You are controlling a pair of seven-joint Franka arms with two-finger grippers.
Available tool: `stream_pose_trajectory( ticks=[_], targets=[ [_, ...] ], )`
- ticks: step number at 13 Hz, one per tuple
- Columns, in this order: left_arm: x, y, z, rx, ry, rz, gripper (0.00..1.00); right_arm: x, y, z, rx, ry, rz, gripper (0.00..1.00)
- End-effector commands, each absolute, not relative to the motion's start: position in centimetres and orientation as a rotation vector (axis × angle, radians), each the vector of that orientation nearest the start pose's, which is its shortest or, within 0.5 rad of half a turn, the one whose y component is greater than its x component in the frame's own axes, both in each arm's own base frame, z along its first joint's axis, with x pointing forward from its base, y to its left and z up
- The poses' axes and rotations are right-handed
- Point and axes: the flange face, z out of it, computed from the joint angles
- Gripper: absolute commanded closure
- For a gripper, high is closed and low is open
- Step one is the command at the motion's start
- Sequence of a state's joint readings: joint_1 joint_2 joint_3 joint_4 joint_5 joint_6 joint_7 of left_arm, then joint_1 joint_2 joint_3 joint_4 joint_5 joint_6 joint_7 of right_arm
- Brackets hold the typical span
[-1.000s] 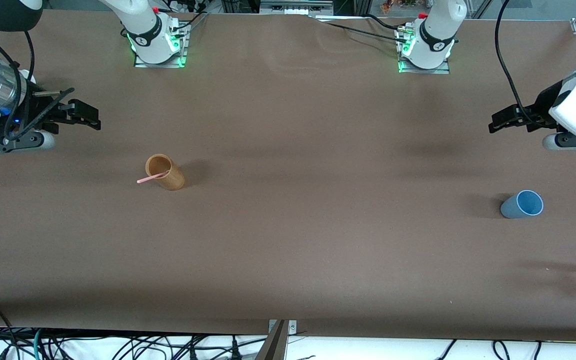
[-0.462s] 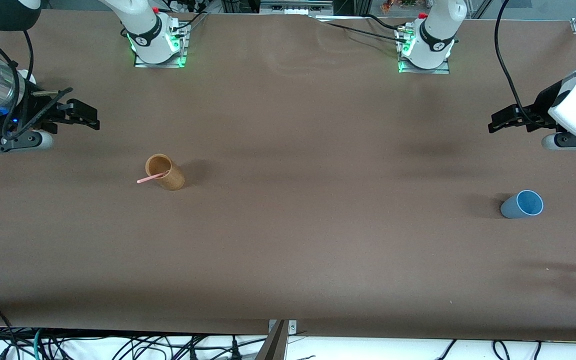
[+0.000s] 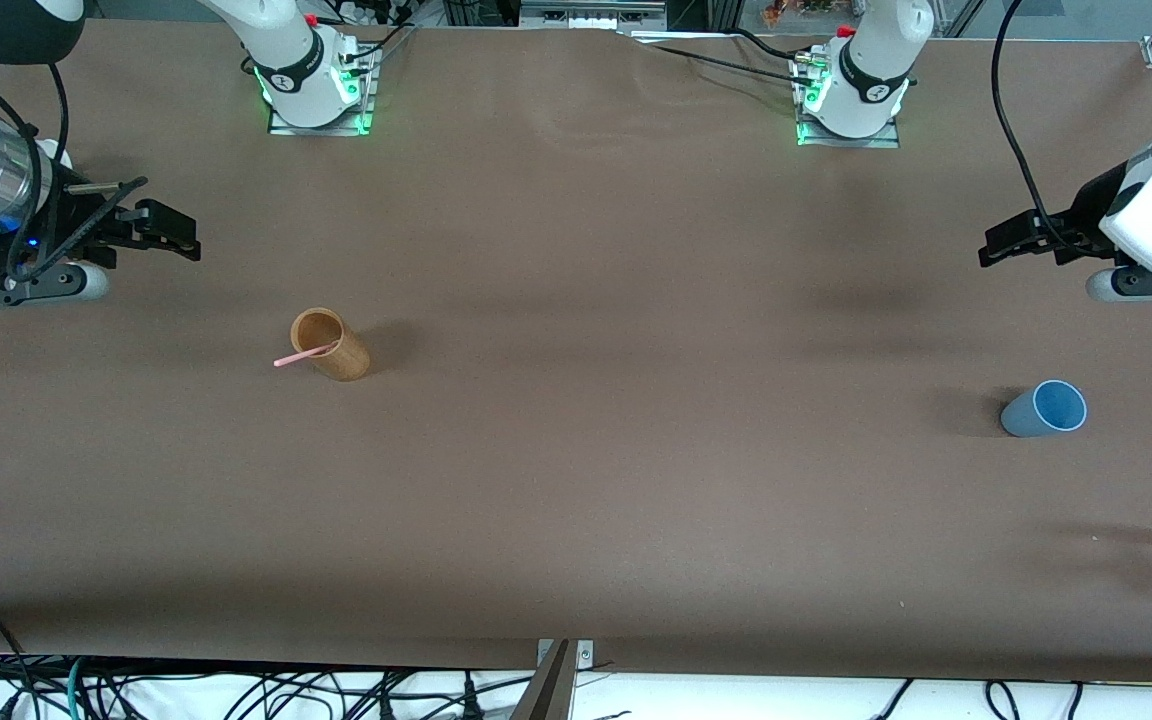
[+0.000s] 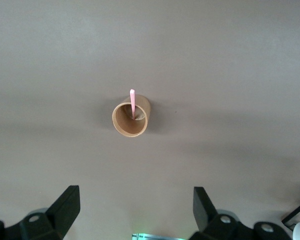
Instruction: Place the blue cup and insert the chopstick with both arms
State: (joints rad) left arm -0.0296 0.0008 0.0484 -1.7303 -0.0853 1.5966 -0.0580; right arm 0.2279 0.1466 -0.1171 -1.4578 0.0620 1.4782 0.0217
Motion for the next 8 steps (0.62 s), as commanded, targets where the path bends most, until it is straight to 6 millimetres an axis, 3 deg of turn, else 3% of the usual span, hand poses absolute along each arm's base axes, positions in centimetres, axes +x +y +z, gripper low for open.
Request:
stream_pose_trajectory(
  ticks=[1, 5, 8],
  targets=[
    [55.1, 0.5, 55.5, -3.206, -0.109, 0.213, 0.0, 58.4, 7.8, 57.2, -3.101, -0.136, 0.172, 0.0],
    [55.1, 0.5, 55.5, -3.206, -0.109, 0.213, 0.0, 59.2, 7.8, 53.2, -3.105, -0.129, 0.124, 0.0],
    [55.1, 0.5, 55.5, -3.206, -0.109, 0.213, 0.0, 59.9, 7.8, 48.4, -3.111, -0.123, 0.064, 0.0]
  ],
)
